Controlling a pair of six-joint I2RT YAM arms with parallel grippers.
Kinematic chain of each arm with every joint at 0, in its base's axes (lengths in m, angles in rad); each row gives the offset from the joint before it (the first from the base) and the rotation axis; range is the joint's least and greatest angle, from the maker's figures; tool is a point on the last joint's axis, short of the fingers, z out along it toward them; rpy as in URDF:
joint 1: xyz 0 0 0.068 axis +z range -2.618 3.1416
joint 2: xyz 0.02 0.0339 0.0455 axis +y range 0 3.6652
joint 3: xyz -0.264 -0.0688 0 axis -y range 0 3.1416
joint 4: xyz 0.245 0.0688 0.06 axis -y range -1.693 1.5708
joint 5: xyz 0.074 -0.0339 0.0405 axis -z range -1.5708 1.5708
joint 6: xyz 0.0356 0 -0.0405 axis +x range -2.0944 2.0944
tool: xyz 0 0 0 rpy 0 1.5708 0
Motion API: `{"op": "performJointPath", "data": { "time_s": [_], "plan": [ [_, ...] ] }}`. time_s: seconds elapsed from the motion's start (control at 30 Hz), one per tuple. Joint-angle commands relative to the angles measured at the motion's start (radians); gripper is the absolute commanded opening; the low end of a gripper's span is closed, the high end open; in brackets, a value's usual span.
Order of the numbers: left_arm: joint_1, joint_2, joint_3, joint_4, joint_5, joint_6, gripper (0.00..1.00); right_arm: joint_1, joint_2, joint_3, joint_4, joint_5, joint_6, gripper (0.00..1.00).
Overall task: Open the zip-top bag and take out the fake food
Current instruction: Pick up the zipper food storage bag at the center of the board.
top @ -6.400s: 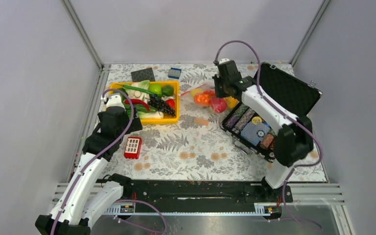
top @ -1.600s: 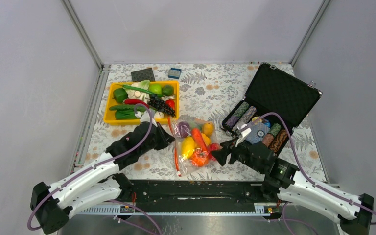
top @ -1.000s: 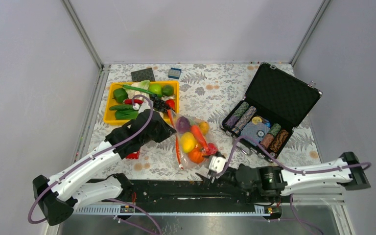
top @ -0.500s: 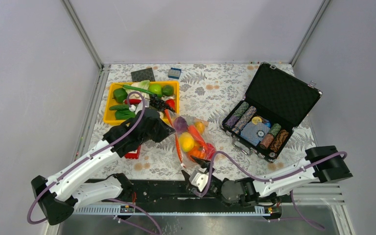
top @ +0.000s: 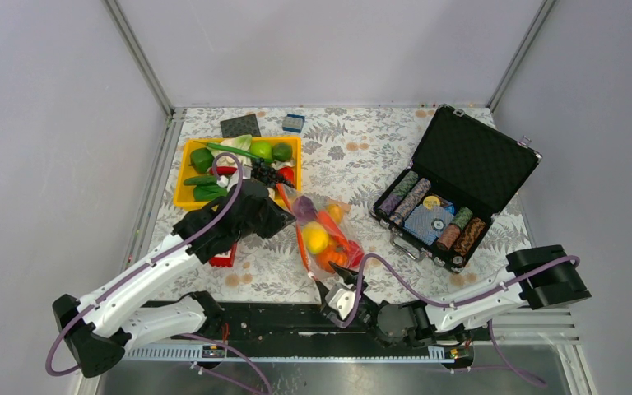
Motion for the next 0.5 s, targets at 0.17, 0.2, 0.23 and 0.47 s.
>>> {"op": "performJointPath", "data": {
  "time_s": [0.17, 0.2, 0.23, 0.47],
  "plan": [
    [-0.003, 0.012, 0.069, 0.032, 0.029, -0.012, 0.00, 0.007, 0.044, -0.002, 0.132, 0.063, 0.003, 0.53],
    [-0.004, 0.013, 0.068, 0.036, 0.033, -0.013, 0.00, 0.007, 0.051, 0.002, 0.144, 0.064, -0.003, 0.52],
    [-0.003, 0.012, 0.065, 0.039, 0.039, -0.015, 0.00, 0.007, 0.058, 0.004, 0.152, 0.066, -0.008, 0.49],
    [-0.004, 0.005, 0.047, 0.053, 0.056, -0.017, 0.00, 0.007, 0.058, 0.007, 0.194, 0.102, -0.006, 0.34]
  ]
}}
